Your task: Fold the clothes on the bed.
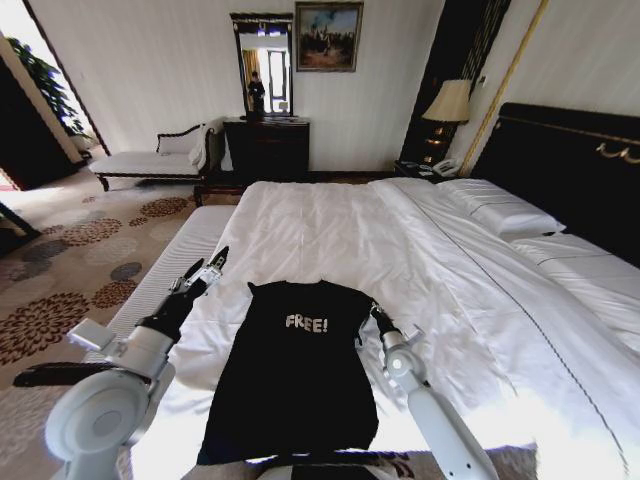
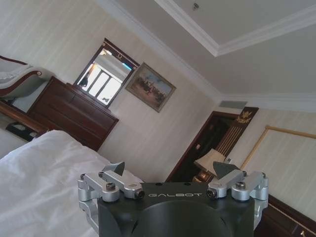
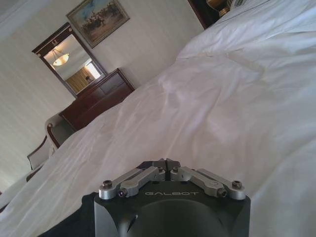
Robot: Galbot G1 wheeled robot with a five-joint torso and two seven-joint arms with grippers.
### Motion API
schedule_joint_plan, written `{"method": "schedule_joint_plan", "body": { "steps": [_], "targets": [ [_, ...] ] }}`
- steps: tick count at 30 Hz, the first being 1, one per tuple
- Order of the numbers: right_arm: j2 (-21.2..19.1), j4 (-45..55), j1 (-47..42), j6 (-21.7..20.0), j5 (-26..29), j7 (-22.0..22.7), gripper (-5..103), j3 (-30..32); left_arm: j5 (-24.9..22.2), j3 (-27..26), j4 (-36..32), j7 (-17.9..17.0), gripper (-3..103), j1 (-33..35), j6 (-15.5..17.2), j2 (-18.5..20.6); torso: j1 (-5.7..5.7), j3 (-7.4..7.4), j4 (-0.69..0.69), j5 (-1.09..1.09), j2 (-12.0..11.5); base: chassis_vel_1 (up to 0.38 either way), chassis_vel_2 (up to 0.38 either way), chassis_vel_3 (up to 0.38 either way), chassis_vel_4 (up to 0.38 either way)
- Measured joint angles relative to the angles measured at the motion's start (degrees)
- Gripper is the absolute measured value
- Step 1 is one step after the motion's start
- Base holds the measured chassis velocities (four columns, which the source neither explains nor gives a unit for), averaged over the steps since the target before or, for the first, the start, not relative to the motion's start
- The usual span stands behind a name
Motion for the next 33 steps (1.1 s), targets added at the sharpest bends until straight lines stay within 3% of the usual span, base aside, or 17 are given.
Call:
{"method": "schedule_joint_plan", "body": {
  "steps": [3, 5, 7, 10, 11, 12, 13, 18, 22, 25, 33],
  "targets": [
    [-0.1, -2.8, 0.5, 0.4, -3.2, -0.2, -3, -0.7, 0.0, 0.0, 0.0, 0.0, 100, 0.2, 0.0, -0.1, 0.00, 0.00, 0.01, 0.00, 0.0, 0.000, 0.000, 0.000, 0.000],
    [0.3, -3.5, 0.5, 1.6, -4.8, -1.3, 7, -0.8, 0.1, 0.0, 0.0, 0.0, 100, 0.4, 0.0, -0.2, 0.00, 0.00, 0.00, 0.01, 0.0, 0.000, 0.000, 0.000, 0.000],
    [0.5, -3.2, 0.0, 2.4, -5.2, -2.4, 7, -0.8, 0.2, 0.0, 0.0, 0.0, 100, 0.4, 0.0, -0.2, 0.01, 0.00, 0.02, 0.00, 0.0, 0.000, 0.000, 0.000, 0.000],
    [1.5, 0.2, -2.5, 5.2, -5.3, -5.4, 23, -0.5, 0.5, -0.2, 0.0, 0.0, 100, 0.8, 0.0, -0.3, 0.00, 0.00, 0.01, 0.00, 0.0, 0.000, 0.000, 0.000, 0.000],
    [2.1, 1.5, -3.5, 6.1, -5.3, -5.9, 23, -0.1, 0.5, -0.3, 0.0, 0.0, 100, 0.8, 0.0, -0.3, 0.01, 0.00, 0.01, -0.01, 0.0, 0.000, 0.000, 0.000, 0.000],
    [2.1, 1.5, -3.5, 6.1, -5.3, -5.9, 23, -0.1, 0.5, -0.3, 0.0, 0.0, 100, 0.8, 0.0, -0.3, 0.01, 0.00, 0.01, -0.01, 0.0, 0.000, 0.000, 0.000, 0.000],
    [2.8, 3.0, -4.7, 7.5, -5.3, -6.2, 34, 0.6, 0.6, -0.3, 0.0, 0.0, 100, 0.9, 0.0, -0.3, 0.00, -0.01, 0.00, 0.00, 0.0, 0.000, 0.000, 0.000, 0.000],
    [4.8, 7.2, -9.0, 10.5, -4.4, -6.2, 50, 3.2, 1.0, -0.2, 0.0, 0.2, 100, 1.0, -0.1, -0.7, 0.00, -0.01, 0.01, -0.01, 0.0, 0.000, 0.000, 0.000, 0.000],
    [5.6, 11.6, -13.2, 9.0, -0.9, -2.6, 61, 3.7, 1.3, 0.2, 0.0, 0.2, 100, 1.0, -0.1, -1.0, 0.00, -0.01, -0.01, 0.00, 0.0, 0.000, 0.000, 0.000, 0.000],
    [6.6, 17.4, -17.3, 4.8, 5.2, 4.4, 78, 3.7, 1.5, 0.4, 0.0, 0.2, 100, 0.7, -0.1, -1.0, 0.00, -0.01, 0.00, -0.02, 0.0, 0.000, 0.000, 0.000, 0.000],
    [8.0, 22.6, -20.0, 1.2, 13.6, 9.6, 99, 2.2, 1.6, 0.4, 0.0, 0.2, 100, 0.7, -0.1, -1.1, 0.00, 0.00, 0.01, -0.01, 0.0, 0.000, 0.000, 0.000, 0.000]
  ]
}}
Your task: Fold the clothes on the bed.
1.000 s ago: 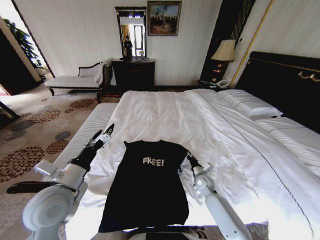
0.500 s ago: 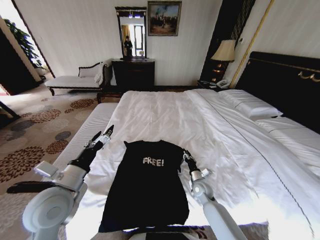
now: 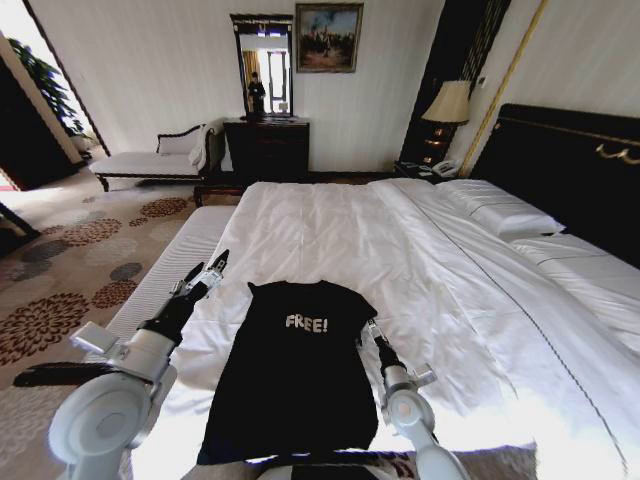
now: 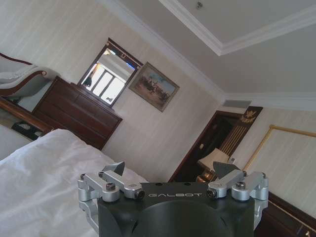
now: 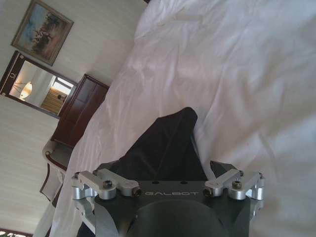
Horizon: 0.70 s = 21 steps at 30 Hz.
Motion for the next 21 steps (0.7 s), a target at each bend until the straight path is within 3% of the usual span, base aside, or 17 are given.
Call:
{"method": "schedule_joint_plan", "body": {
  "steps": [12, 21],
  "targets": [
    [3.4, -0.8, 2.6, -1.3, 3.8, 3.1, 100, -2.6, 0.0, -0.6, 0.0, -0.1, 100, 0.3, -0.1, 0.6, 0.00, 0.00, 0.00, 0.00, 0.0, 0.000, 0.000, 0.000, 0.000],
    [6.1, -2.9, 5.1, -0.2, 5.5, 5.6, 100, -0.8, 0.2, -0.5, 0.0, -0.2, 100, 0.1, -0.1, 1.1, 0.00, 0.01, 0.00, 0.00, 0.0, 0.000, 0.000, 0.000, 0.000]
  ]
}}
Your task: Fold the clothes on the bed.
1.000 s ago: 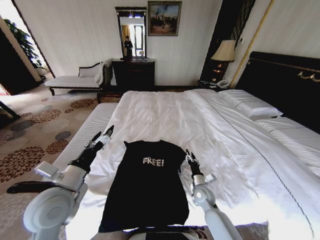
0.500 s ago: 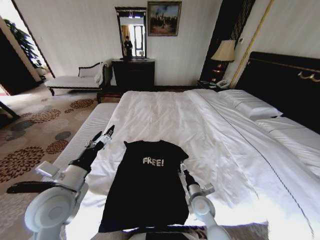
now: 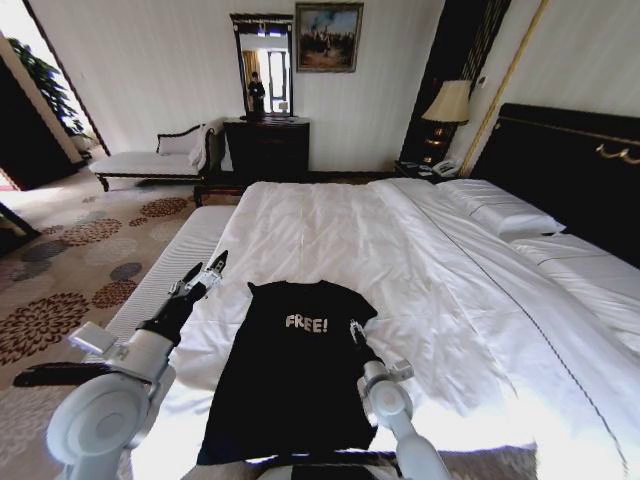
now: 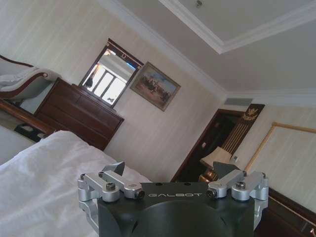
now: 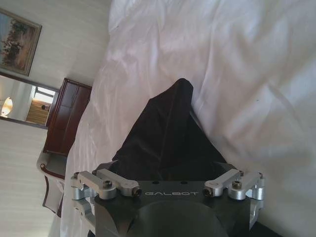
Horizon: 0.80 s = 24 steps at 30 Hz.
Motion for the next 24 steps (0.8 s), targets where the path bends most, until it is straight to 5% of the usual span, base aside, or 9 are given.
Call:
{"method": "schedule_joint_plan", "body": {
  "steps": [24],
  "targets": [
    [3.6, 9.3, -3.9, 2.0, 2.9, 6.1, 100, -2.0, 0.2, 0.1, 0.0, -0.2, 100, 0.1, 0.0, 0.0, 0.00, 0.00, 0.00, -0.01, 0.0, 0.000, 0.000, 0.000, 0.000]
  ]
}}
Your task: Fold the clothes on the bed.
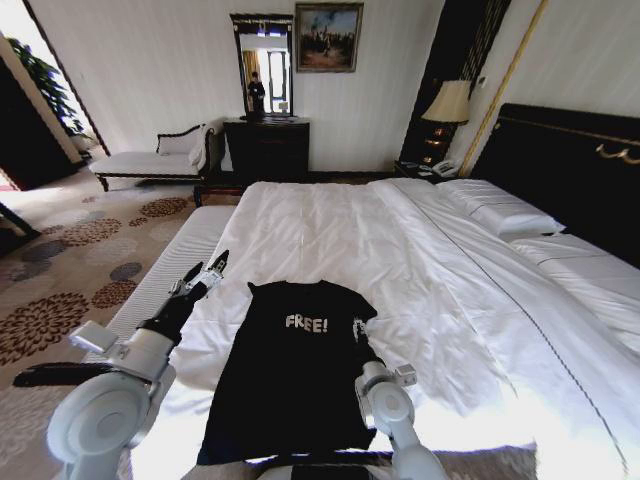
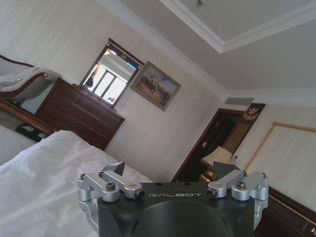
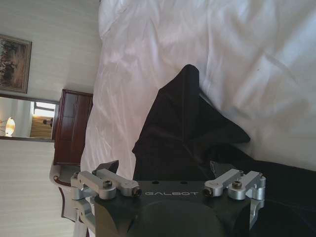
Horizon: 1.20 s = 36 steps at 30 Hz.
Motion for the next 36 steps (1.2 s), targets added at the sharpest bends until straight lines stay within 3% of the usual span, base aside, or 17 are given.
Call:
{"method": "schedule_joint_plan", "body": {
  "steps": [12, 36],
  "targets": [
    [1.3, -8.7, 4.3, 1.8, -0.6, -0.4, 100, 1.9, 0.2, -0.3, 0.0, -0.1, 100, 0.4, 0.0, -0.2, 0.00, 0.00, 0.00, 0.01, 0.0, 0.000, 0.000, 0.000, 0.000],
    [3.4, -13.1, 10.0, 2.7, -0.4, -1.4, 103, 4.8, 0.5, -0.1, 0.0, -0.1, 100, 0.7, 0.0, -0.5, 0.00, 0.00, 0.00, 0.01, 0.0, 0.000, 0.000, 0.000, 0.000]
  ]
}}
